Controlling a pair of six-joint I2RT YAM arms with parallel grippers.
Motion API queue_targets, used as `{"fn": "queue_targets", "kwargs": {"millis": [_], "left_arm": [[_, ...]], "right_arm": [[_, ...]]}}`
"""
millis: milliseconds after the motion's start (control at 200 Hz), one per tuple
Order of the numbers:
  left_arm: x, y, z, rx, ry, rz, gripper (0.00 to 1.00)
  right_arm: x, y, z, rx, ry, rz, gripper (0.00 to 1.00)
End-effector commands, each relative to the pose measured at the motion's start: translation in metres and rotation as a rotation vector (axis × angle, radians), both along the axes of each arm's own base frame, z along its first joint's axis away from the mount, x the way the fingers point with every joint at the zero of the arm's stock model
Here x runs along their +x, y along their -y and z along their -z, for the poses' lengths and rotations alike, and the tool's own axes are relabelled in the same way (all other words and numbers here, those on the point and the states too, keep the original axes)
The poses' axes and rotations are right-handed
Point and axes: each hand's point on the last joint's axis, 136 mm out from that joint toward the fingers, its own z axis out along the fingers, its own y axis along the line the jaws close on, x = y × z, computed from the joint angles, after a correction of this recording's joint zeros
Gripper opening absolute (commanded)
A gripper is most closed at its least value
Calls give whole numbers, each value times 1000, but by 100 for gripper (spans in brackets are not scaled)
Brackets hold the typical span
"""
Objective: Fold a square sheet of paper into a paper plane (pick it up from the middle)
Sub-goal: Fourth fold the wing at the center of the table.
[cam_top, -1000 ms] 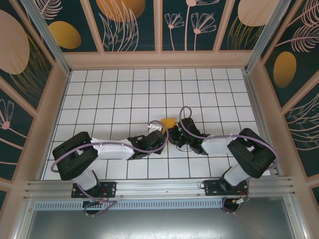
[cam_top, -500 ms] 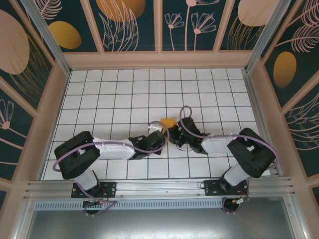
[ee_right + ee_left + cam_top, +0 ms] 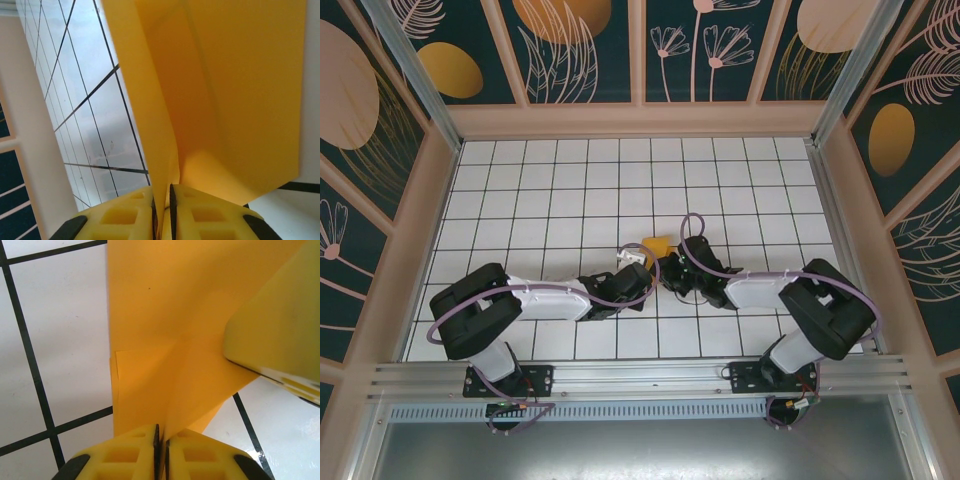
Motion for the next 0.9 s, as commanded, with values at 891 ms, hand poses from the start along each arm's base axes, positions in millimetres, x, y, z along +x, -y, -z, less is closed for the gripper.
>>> {"fn": "queue_targets", "kwargs": {"millis": [891], "left_arm": [[-8, 17, -3, -346, -190, 136, 7]], "right_arm": [[2, 30, -48, -71, 243, -147, 18]]}}
